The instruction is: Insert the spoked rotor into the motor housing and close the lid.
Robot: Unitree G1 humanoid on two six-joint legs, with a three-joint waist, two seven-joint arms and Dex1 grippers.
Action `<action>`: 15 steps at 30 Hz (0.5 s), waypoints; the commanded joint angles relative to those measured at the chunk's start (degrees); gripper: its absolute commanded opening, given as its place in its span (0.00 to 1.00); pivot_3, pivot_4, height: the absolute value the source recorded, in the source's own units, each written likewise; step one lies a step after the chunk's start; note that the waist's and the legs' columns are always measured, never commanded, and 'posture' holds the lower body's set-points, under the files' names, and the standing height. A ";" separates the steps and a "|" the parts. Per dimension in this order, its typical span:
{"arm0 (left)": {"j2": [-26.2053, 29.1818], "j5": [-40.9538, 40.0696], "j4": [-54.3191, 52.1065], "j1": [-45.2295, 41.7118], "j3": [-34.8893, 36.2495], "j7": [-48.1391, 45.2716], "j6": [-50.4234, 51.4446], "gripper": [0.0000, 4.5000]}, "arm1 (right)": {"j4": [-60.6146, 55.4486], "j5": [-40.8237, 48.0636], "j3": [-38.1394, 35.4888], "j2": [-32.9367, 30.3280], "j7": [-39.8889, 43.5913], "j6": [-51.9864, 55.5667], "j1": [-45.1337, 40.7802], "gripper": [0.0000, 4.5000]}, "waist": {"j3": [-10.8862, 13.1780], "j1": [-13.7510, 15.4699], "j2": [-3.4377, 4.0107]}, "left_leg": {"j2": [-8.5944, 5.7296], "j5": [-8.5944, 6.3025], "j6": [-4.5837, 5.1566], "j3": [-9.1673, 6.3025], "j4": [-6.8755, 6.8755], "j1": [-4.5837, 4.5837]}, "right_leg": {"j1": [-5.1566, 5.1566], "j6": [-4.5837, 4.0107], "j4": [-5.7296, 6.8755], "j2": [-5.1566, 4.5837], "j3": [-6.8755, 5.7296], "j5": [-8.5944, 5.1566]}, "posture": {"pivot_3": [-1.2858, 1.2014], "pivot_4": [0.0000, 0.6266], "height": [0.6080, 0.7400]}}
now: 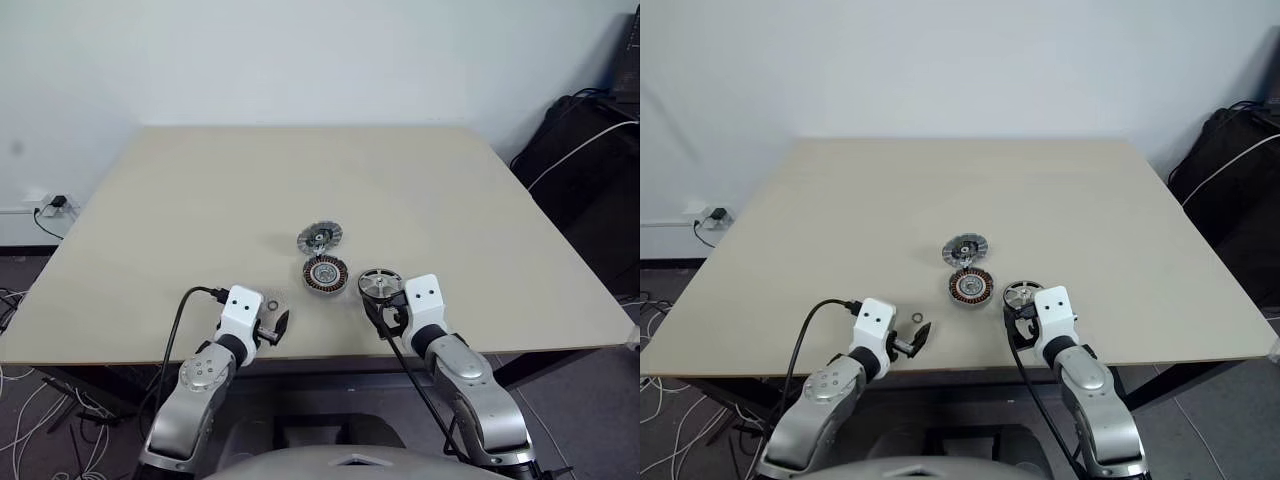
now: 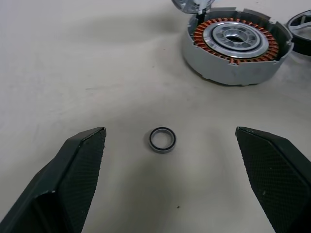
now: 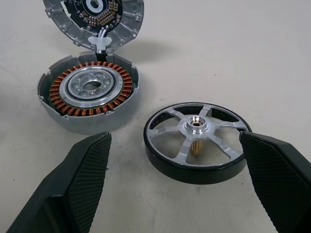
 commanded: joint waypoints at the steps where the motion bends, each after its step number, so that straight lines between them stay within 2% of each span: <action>1: -0.46 -0.78 -1.04 -0.69 0.02 -0.35 -0.87 1.00 | -1.17 -0.18 -0.65 -0.17 -0.17 -0.92 -1.02 1.00 | 0.00 -0.01 0.00 | 0.00 0.00 0.00 0.00 0.00 0.00 | 0.00 0.00 0.00 0.00 0.00 0.00 | 0.52 0.00 1.00; 15: -0.92 -0.11 -0.45 -0.92 0.27 0.85 -1.15 1.00 | -0.92 -0.27 -0.34 -0.14 0.00 -1.42 -1.33 1.00 | 0.01 0.00 0.01 | 0.00 0.00 0.00 0.00 -0.01 0.00 | -0.01 0.00 -0.01 0.00 0.00 0.00 | 0.52 0.00 1.00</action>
